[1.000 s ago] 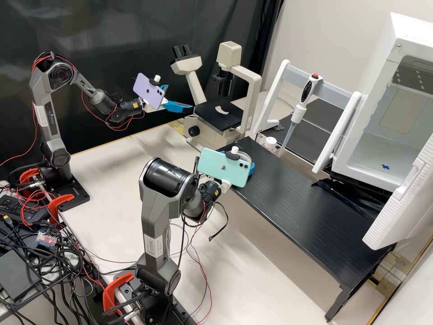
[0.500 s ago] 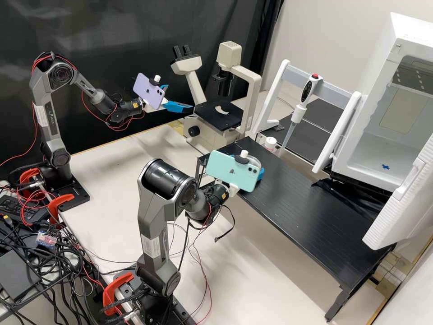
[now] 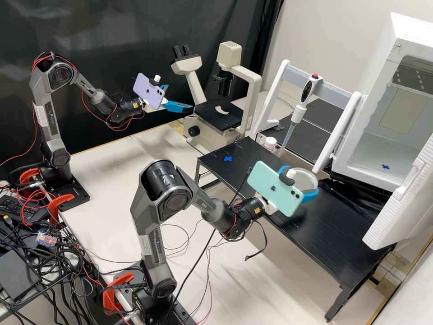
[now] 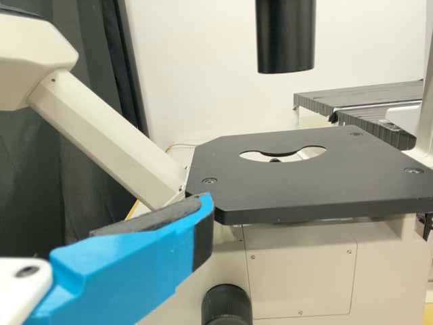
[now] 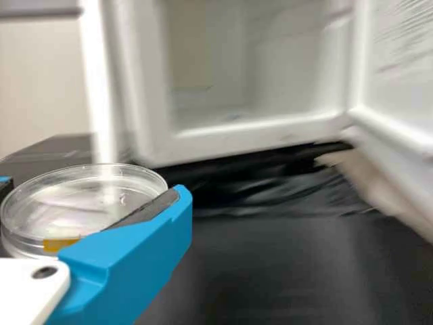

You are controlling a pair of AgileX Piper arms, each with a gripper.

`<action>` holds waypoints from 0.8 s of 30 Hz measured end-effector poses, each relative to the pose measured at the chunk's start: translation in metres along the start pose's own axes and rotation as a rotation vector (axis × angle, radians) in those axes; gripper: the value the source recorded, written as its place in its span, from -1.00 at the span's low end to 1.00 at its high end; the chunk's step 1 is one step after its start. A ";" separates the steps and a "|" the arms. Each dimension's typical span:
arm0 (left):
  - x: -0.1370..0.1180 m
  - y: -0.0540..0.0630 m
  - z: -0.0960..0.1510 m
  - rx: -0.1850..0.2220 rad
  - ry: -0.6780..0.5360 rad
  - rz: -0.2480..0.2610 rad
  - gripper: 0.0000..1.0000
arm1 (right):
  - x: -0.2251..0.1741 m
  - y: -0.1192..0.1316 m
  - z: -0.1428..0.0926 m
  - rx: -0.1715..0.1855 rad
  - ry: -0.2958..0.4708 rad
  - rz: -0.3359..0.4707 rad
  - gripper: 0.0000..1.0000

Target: Move the petri dish to the incubator

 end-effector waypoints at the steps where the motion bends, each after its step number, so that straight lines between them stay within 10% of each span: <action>1: 0.000 0.000 0.000 0.000 0.000 0.000 1.00 | 0.003 0.004 -0.001 0.000 0.005 0.012 -1.00; 10: 0.000 0.000 0.000 0.000 0.000 0.000 1.00 | 0.055 0.044 -0.014 -0.022 0.014 0.098 -1.00; 24: 0.000 0.000 0.000 0.000 0.000 0.000 1.00 | 0.155 0.064 -0.013 0.025 -0.168 0.089 -1.00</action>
